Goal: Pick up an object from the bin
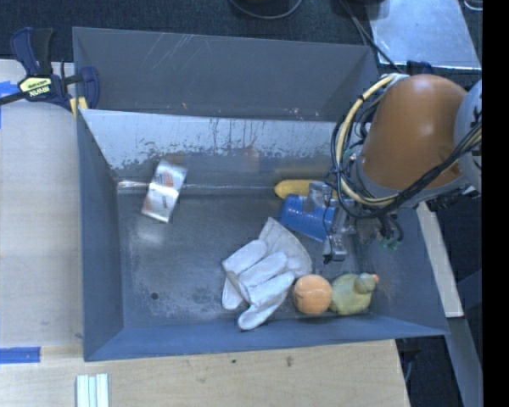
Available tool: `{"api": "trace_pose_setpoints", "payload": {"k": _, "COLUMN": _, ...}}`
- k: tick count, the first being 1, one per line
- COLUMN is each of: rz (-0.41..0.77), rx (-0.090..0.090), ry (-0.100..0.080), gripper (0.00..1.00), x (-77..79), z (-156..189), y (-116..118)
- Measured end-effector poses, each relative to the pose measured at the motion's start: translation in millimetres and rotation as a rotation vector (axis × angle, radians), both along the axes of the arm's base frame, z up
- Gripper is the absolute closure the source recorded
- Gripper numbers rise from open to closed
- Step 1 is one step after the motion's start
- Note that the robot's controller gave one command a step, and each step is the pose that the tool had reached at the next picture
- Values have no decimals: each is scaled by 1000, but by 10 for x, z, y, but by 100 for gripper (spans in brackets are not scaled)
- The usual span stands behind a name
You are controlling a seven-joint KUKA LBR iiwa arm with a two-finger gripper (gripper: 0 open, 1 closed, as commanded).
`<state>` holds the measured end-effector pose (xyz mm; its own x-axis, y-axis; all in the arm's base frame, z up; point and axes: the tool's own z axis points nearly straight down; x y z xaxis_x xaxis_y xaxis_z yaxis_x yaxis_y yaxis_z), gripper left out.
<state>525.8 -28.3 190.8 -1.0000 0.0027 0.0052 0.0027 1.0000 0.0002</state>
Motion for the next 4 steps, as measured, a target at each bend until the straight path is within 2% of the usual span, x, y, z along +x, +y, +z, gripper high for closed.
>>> {"api": "trace_pose_setpoints", "payload": {"k": 1, "rz": 1, "rx": -1, "ry": -9, "gripper": 0, "x": 17, "z": 46, "y": 0}}
{"api": "trace_pose_setpoints", "payload": {"k": 2, "rz": 209, "rx": -3, "ry": -12, "gripper": 0, "x": 254, "z": -193, "y": 374}}
{"api": "trace_pose_setpoints", "payload": {"k": 3, "rz": 423, "rx": 1, "ry": -11, "gripper": 0, "x": 336, "z": -634, "y": 685}}
{"api": "trace_pose_setpoints", "payload": {"k": 4, "rz": 581, "rx": -2, "ry": -15, "gripper": 0, "x": 481, "z": -734, "y": 689}}
